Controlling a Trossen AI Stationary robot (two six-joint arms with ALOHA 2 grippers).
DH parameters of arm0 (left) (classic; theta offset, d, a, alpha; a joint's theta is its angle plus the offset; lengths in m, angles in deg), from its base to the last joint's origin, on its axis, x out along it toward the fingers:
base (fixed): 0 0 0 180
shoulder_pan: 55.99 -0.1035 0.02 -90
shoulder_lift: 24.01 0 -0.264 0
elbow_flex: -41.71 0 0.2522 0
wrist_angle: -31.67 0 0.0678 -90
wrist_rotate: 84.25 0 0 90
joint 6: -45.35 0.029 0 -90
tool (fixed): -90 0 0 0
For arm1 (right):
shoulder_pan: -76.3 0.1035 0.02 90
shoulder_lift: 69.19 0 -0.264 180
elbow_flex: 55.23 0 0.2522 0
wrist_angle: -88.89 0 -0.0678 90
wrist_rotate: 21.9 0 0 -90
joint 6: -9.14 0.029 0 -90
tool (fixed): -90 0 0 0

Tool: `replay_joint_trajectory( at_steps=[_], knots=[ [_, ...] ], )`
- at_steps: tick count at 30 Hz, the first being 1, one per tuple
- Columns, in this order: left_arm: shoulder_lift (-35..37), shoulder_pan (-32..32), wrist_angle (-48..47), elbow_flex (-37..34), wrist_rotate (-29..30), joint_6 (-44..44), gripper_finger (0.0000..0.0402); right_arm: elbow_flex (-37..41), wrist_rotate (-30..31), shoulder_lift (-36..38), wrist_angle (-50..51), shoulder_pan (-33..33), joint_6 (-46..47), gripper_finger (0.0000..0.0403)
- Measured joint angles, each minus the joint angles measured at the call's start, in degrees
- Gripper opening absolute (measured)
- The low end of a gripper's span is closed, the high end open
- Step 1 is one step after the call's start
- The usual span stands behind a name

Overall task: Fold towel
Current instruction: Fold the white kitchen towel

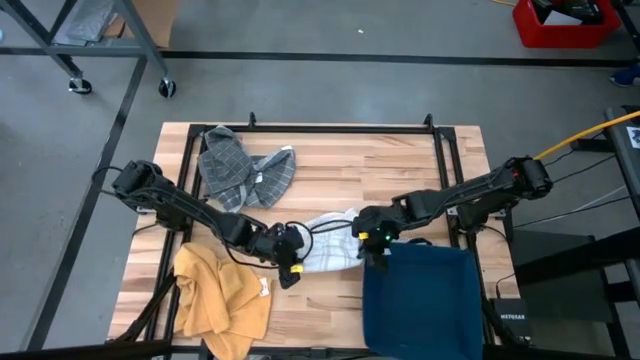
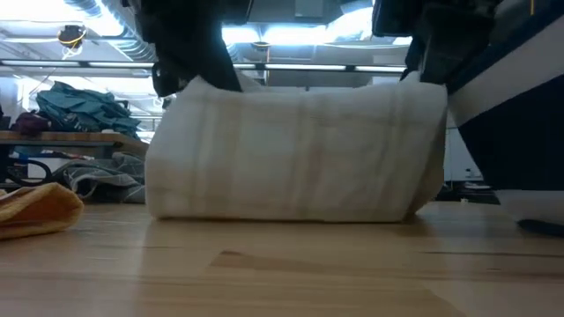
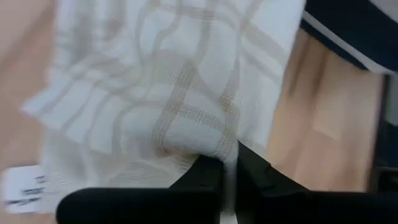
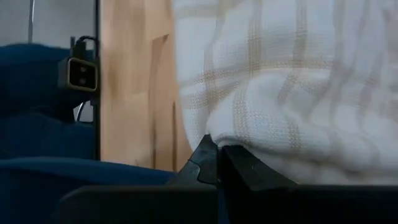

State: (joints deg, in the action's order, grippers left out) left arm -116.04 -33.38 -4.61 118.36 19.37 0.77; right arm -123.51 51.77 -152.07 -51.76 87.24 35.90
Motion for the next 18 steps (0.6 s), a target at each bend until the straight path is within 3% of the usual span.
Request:
replay_joint_trajectory(
  at_steps=[7,18],
  knots=[
    [0.90,-0.61,-0.15,0.00,1.68,-1.62,0.0005,0.07,-4.45,0.17,-0.18,-4.00,0.37,0.0005],
    [2.56,-0.46,-0.18,0.00,2.08,1.07,0.0003,-5.40,-8.37,0.28,1.05,-3.41,-6.70,0.0005]
  ],
)
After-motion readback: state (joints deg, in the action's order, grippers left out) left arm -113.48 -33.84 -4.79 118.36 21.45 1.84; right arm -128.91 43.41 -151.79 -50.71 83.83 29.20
